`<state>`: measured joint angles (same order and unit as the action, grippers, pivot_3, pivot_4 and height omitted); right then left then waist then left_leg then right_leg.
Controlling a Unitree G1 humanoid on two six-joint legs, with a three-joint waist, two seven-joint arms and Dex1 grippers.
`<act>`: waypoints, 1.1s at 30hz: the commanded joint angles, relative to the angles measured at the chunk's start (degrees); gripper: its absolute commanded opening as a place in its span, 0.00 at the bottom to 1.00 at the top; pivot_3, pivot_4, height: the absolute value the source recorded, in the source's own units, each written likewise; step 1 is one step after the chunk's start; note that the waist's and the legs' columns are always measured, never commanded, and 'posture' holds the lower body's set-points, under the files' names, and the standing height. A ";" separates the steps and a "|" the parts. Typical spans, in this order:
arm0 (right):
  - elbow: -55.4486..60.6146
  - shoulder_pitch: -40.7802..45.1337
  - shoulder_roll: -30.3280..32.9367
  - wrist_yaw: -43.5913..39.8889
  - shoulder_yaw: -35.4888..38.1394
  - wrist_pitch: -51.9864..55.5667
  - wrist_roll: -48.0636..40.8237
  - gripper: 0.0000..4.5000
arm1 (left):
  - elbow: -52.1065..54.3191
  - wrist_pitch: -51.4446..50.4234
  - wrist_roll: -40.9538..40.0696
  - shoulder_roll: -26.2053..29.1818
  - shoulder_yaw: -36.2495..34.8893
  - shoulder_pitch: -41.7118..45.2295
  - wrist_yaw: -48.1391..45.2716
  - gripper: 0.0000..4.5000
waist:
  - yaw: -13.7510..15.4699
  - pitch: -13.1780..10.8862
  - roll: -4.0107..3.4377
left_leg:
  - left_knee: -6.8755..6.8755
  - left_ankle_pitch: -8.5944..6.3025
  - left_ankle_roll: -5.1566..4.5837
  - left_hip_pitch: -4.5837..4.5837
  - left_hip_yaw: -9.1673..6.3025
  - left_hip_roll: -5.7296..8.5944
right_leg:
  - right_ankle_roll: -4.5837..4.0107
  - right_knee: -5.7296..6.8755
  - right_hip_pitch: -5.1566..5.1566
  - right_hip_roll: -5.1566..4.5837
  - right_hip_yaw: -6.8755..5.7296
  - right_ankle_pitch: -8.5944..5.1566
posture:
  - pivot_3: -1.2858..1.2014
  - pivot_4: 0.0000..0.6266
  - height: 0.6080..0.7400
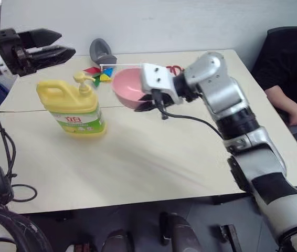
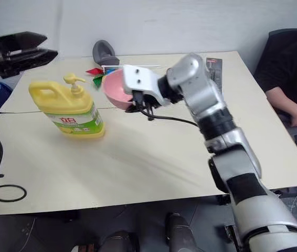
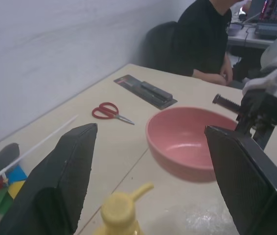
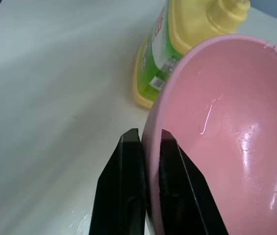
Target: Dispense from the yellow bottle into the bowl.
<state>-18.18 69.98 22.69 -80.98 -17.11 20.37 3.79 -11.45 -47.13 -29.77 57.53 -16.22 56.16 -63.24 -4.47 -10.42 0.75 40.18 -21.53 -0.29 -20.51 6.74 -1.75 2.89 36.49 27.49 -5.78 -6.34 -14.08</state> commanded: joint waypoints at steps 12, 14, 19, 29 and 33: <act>20.55 -37.85 11.36 24.18 6.10 -0.21 3.55 0.00 | 33.66 -3.62 -9.81 8.82 -19.51 -42.55 -9.83 0.83 | 2.01 -0.16 0.15 | -0.01 0.04 0.22 0.23 0.15 -0.10 | -0.15 -0.05 -0.02 0.19 0.27 -0.07 | 0.52 0.24 1.00; 19.61 -39.59 11.03 26.69 5.31 -2.35 4.46 0.00 | 35.92 -3.28 -10.12 8.89 -20.75 -45.51 -10.36 0.83 | 1.91 -0.16 0.15 | 0.01 0.07 0.21 0.32 0.19 -0.07 | -0.19 -0.05 -0.08 0.18 0.36 -0.04 | 0.52 0.24 1.00; 16.20 -41.30 9.94 30.17 3.99 -5.74 4.97 0.00 | 37.91 -2.72 -11.17 8.05 -22.01 -48.98 -8.97 0.83 | 2.13 -0.16 0.15 | -0.02 0.16 0.27 0.41 0.15 -0.11 | -0.30 -0.04 -0.14 0.20 0.37 0.02 | 0.52 0.24 1.00; 8.13 -42.16 9.41 32.04 1.90 -13.94 5.78 0.20 | 39.94 -1.51 -11.70 5.01 -20.56 -52.28 -3.63 0.84 | 2.38 -0.13 0.21 | -0.04 0.15 0.22 0.40 0.15 -0.13 | -0.32 -0.12 -0.17 0.21 0.36 0.04 | 0.52 0.24 1.00; 13.82 -42.21 12.88 27.90 4.76 -10.54 2.57 0.47 | 38.25 2.27 -7.77 4.22 -20.32 -56.74 -3.18 0.84 | 2.54 -0.14 0.18 | -0.05 0.17 0.19 0.39 0.15 -0.11 | -0.33 -0.10 -0.14 0.20 0.36 0.05 | 0.52 0.24 1.00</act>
<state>-9.03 27.79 33.63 -51.00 -15.30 7.94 9.21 26.99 -47.26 -39.20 61.75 -35.50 0.66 -66.40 -1.93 -10.56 0.93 40.13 -21.37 -0.10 -20.13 6.89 -1.87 2.57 36.38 27.36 -5.58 -5.98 -14.03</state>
